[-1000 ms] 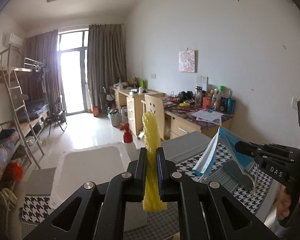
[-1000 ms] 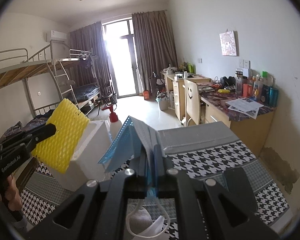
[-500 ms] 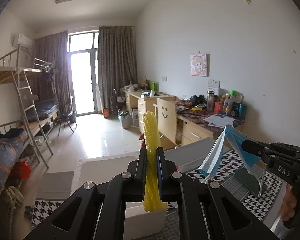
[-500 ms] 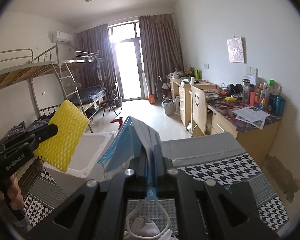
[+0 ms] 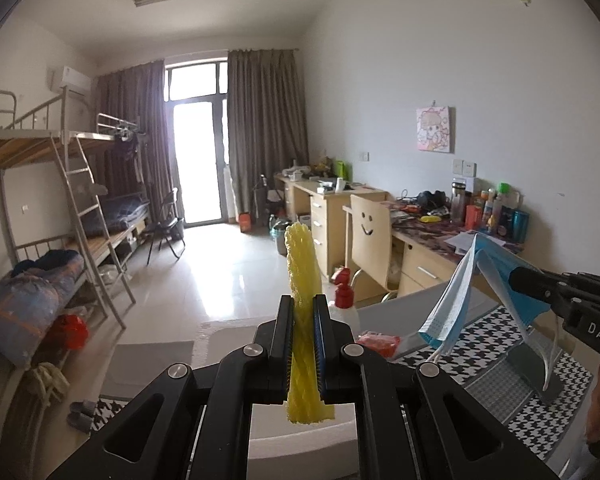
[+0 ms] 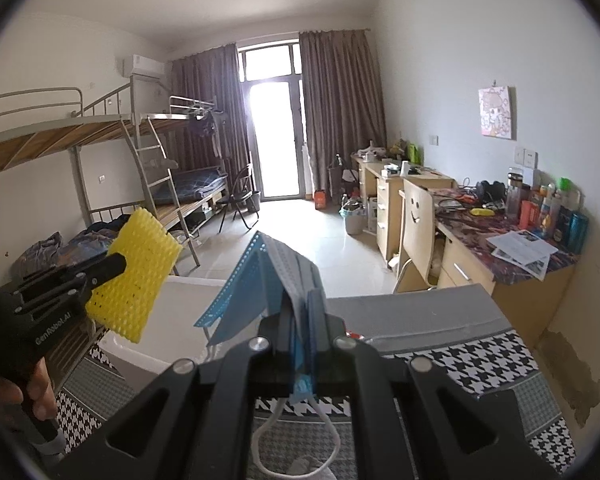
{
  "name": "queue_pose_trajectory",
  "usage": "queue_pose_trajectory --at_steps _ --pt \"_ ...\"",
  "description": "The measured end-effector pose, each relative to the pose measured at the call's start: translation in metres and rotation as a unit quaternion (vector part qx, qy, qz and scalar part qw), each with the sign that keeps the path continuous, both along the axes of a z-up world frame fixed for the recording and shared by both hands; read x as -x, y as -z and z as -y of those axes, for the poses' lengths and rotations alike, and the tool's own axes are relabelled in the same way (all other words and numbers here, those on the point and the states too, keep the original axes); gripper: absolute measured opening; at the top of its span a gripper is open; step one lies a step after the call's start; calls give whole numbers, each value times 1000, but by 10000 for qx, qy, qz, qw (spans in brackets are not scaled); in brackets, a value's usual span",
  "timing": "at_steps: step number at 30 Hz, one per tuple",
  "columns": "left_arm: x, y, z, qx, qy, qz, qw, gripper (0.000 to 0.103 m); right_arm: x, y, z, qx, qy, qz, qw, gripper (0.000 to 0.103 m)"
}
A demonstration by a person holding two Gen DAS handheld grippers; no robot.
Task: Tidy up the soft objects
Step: 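Lift the yellow mesh sleeve and blue mask and carry both over the white foam box, then open the left gripper to drop the yellow mesh sleeve into the box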
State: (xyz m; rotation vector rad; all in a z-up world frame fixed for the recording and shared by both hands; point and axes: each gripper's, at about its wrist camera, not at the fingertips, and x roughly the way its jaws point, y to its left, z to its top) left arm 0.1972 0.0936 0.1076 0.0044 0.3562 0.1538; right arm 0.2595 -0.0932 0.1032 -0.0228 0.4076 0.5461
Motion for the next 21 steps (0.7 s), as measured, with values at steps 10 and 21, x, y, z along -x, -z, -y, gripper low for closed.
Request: queue_pose_trajectory --at_steps 10,21 --pt "-16 13 -16 137 -99 -262 9995 10 -9 -5 -25 63 -126 -7 9999 8" --pt "-31 33 -36 197 -199 -606 9978 54 -20 -2 -41 189 -144 -70 9997 8"
